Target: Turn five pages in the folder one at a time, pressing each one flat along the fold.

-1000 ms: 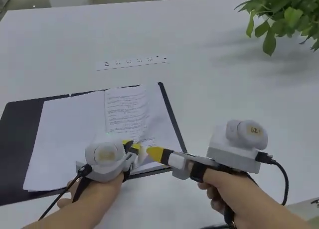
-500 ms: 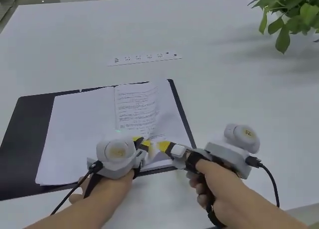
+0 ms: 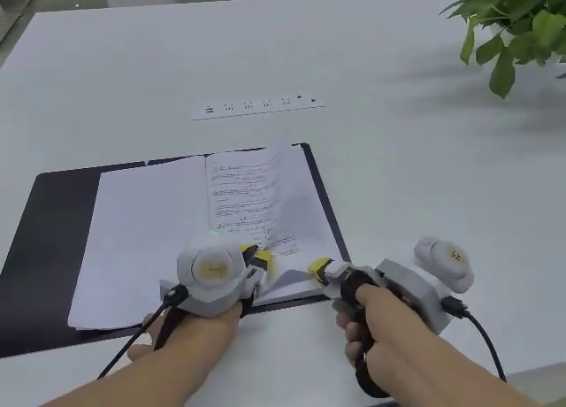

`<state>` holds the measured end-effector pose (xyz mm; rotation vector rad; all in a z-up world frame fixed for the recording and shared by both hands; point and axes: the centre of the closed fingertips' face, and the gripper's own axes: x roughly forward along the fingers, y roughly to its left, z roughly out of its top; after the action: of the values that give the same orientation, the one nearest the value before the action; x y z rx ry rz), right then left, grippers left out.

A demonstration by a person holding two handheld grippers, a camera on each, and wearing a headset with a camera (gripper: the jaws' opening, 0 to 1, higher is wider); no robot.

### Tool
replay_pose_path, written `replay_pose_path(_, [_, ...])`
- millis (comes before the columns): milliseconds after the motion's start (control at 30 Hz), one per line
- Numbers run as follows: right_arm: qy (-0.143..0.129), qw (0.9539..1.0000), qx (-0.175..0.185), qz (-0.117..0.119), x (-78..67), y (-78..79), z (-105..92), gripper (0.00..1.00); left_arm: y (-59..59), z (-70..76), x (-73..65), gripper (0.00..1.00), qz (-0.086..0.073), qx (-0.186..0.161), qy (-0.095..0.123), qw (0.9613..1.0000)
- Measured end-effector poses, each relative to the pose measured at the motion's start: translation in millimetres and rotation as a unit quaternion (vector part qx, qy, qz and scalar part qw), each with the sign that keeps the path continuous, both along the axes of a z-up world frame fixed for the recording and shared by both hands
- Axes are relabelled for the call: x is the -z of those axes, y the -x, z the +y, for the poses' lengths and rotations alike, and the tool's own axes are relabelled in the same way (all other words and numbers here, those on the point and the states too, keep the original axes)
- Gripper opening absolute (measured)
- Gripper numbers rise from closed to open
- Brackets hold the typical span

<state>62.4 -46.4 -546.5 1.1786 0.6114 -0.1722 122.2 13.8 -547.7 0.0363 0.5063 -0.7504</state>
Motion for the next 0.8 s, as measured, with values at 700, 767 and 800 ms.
replay_pose_path(700, [0.113,0.9803,-0.074,-0.144,-94.0,-16.6,33.4,0.0,11.6,96.5,-40.0,0.32,0.028,-0.046,0.02,0.9984])
replay_pose_path(767, [0.123,0.9763,-0.081,-0.159,-103.3,-18.4,42.1,0.0,11.4,110.5,-44.2,0.35,0.025,-0.057,0.024,0.9978])
replay_pose_path(800, [0.125,0.975,-0.085,-0.163,-106.2,-18.7,46.1,0.0,12.5,118.4,-46.1,0.35,0.025,-0.059,0.024,0.9977])
